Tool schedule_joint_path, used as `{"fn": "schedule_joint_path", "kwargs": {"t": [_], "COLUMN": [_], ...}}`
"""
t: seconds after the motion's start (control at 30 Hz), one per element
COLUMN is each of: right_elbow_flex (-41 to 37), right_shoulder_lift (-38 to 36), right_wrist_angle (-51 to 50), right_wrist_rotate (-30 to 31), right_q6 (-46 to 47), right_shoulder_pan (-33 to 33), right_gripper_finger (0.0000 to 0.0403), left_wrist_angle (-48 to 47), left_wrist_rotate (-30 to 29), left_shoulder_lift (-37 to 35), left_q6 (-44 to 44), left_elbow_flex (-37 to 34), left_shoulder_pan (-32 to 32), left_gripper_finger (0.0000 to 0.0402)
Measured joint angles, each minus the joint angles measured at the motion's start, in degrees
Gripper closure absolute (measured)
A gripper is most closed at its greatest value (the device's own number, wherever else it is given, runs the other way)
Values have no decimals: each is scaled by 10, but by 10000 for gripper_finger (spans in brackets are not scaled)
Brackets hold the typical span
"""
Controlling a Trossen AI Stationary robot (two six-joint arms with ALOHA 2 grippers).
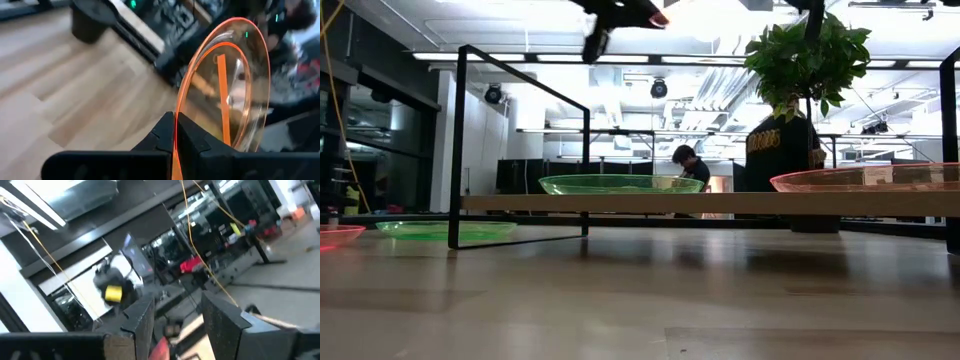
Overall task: Place and stack plates onto a shelf
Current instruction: Stack the top orange plate on the top of the orange plate on the shelf
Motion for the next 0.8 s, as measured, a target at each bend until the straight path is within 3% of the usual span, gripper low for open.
{"fn": "schedule_joint_path", "kwargs": {"t": [0.27,0.53,0.8], "right_elbow_flex": [0,0,0], "right_shoulder_lift": [0,-1,0], "right_wrist_angle": [8,15,15], "right_wrist_rotate": [0,0,0], "right_q6": [-16,1,16], "right_shoulder_pan": [0,0,0], "right_gripper_finger": [258,258,258], "left_wrist_angle": [21,137,194], "left_wrist_rotate": [-6,-8,-8], "left_shoulder_lift": [105,205,256], "left_q6": [41,-4,3], "left_elbow_flex": [17,17,18], "left_shoulder_pan": [-57,-88,-96], "left_gripper_finger": [401,401,401]}}
